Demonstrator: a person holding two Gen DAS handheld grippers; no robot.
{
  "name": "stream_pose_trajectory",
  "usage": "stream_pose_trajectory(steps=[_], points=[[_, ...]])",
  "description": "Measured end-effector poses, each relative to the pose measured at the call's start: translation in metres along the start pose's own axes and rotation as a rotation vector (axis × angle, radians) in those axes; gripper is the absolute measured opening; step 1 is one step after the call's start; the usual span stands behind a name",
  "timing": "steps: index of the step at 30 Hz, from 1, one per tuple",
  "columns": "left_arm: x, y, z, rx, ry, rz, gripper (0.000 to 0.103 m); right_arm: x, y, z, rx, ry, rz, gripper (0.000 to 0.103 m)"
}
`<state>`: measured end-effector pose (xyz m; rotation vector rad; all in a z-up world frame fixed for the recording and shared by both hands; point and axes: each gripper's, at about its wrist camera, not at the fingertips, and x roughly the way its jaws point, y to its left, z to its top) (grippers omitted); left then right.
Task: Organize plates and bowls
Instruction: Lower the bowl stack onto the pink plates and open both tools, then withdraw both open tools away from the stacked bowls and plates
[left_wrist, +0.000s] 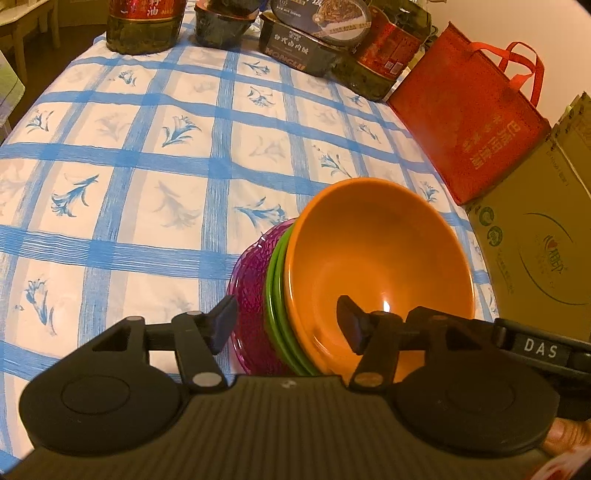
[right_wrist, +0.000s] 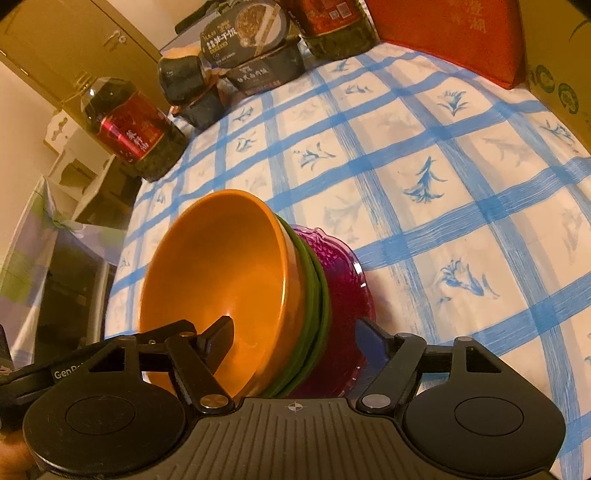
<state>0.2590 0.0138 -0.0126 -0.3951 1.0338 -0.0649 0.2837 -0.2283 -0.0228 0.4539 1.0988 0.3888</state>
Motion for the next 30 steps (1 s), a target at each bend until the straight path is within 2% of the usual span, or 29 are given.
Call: stream_pose_trajectory(steps=[12,19,23,28,30], points=[[-0.045,0.007,-0.020,-0.010,-0.094,0.004,0.070,-0.042,0.006,-0.020,-0.009,-0.089,0.008,0.078],[-0.074,0.021,-0.048,-0.044,-0.155,0.034,0.083,-0.069,0.010,-0.043,-0.037,-0.153,0.010,0.079],[-0.087,0.025,-0.068,-0.025,-0.191,0.082,0.086,-0.079,0.012,-0.059,-0.070,-0.183,0.004,0.079],[-0.092,0.028,-0.094,-0.005,-0.201,0.089,0.087,-0.081,0.009,-0.081,-0.074,-0.187,-0.011,0.079],[-0.095,0.028,-0.105,-0.005,-0.239,0.094,0.089,-0.081,0.007,-0.091,-0.088,-0.184,-0.026,0.079]])
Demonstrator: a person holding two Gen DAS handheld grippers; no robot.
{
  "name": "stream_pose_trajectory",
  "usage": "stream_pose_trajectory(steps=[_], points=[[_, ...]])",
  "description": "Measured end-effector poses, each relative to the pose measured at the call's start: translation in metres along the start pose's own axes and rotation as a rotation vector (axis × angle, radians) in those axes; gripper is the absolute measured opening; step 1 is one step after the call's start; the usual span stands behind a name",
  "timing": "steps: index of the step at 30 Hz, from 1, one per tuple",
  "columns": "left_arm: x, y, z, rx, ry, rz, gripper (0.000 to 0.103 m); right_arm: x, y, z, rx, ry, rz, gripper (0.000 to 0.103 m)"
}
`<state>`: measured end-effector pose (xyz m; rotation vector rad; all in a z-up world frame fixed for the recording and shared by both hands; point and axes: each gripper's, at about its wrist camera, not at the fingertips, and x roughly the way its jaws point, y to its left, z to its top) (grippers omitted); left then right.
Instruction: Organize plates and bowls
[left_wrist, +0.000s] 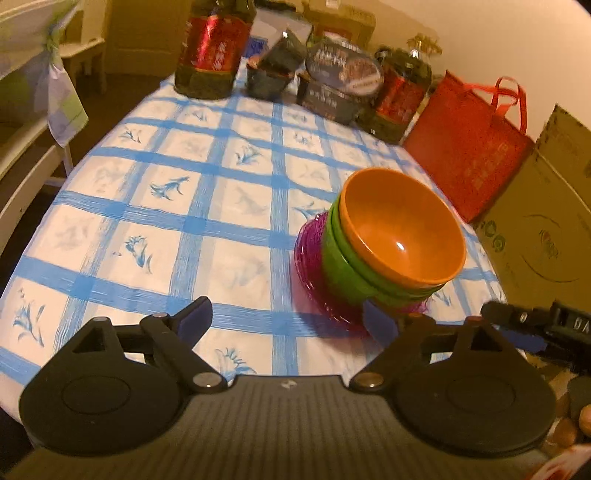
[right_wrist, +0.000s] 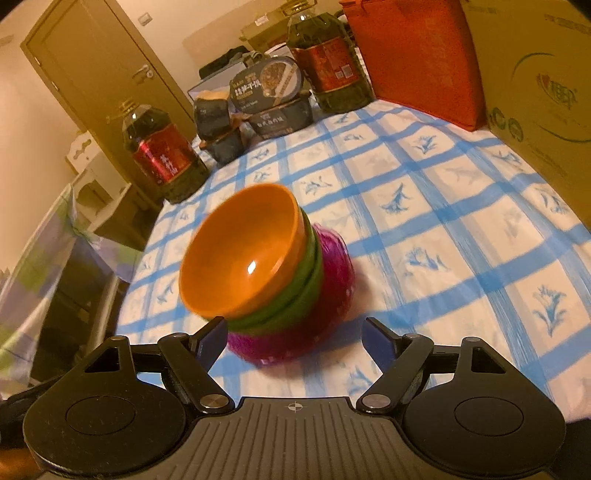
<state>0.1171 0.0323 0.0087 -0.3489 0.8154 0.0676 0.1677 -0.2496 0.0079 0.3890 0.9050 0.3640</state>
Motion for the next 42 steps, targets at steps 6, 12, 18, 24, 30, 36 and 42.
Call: stream_pose_trajectory(steps=[6,12,18,24,30,36,42], points=[[-0.010,-0.004,-0.025,0.053,-0.031,0.028,0.090,-0.003,0.005,-0.034,-0.134,-0.004,-0.093,0.079],[-0.019,-0.012,-0.043,0.139,-0.031,0.069,0.090,-0.004,0.007,-0.057,-0.194,-0.002,-0.127,0.079],[-0.023,-0.011,-0.057,0.124,0.011,0.054,0.090,-0.008,0.009,-0.068,-0.214,-0.005,-0.131,0.079],[-0.027,-0.010,-0.074,0.124,0.042,0.064,0.090,-0.012,0.013,-0.081,-0.236,0.010,-0.132,0.079],[-0.029,-0.008,-0.084,0.112,0.072,0.075,0.090,-0.014,0.015,-0.094,-0.234,0.039,-0.126,0.079],[-0.030,-0.007,-0.085,0.102,0.081,0.066,0.090,-0.016,0.019,-0.096,-0.249,0.042,-0.129,0.079],[-0.030,-0.009,-0.086,0.107,0.090,0.065,0.090,-0.016,0.021,-0.097,-0.251,0.040,-0.128,0.079]])
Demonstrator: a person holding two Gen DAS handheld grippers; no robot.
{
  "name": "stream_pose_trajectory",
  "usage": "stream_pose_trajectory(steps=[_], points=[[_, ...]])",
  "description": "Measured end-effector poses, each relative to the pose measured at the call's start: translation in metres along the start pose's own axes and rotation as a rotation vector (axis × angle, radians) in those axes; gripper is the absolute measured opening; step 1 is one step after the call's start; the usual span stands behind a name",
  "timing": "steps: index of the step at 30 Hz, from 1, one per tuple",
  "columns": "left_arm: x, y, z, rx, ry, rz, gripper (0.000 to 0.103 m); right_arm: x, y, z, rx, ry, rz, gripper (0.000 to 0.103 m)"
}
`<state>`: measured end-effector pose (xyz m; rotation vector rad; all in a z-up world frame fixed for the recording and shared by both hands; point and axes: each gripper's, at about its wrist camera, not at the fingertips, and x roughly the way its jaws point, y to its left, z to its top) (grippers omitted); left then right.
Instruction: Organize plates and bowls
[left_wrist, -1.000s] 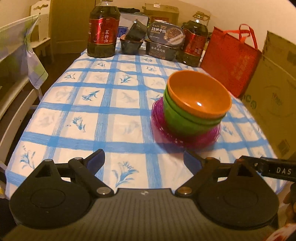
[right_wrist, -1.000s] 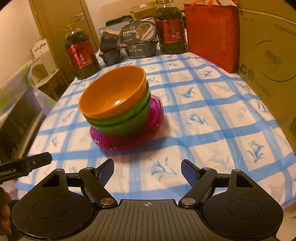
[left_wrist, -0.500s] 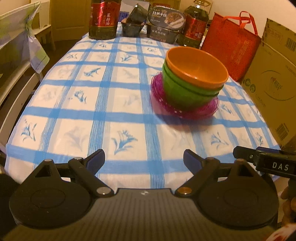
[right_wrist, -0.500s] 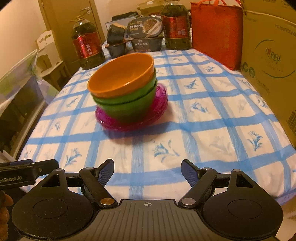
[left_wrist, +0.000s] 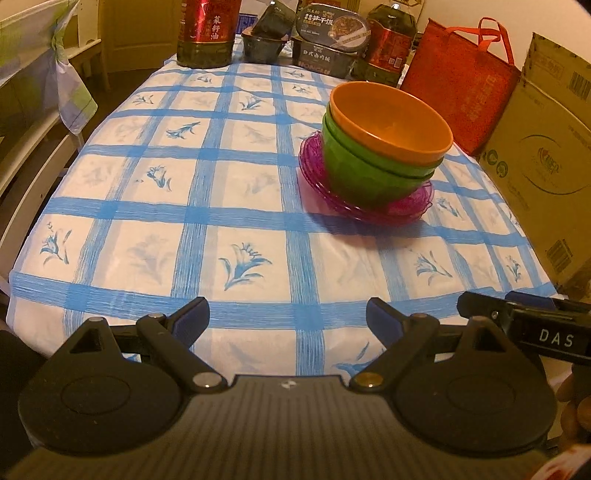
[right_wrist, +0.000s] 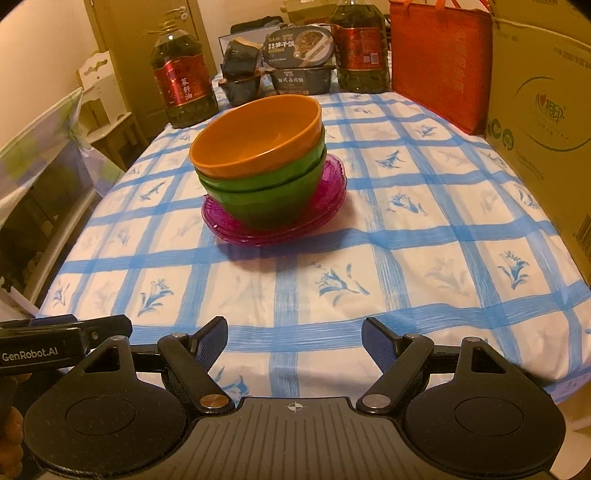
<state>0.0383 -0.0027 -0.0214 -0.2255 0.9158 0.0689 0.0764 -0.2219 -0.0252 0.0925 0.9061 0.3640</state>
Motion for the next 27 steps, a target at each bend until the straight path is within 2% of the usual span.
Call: stream_pose_trajectory(steps=[27], points=[[0.0012,-0.0055,-0.0068,0.022,0.002,0.007,0.091,0.0001,0.0031,-0.0049,-0.004,0.006,-0.006,0.079]])
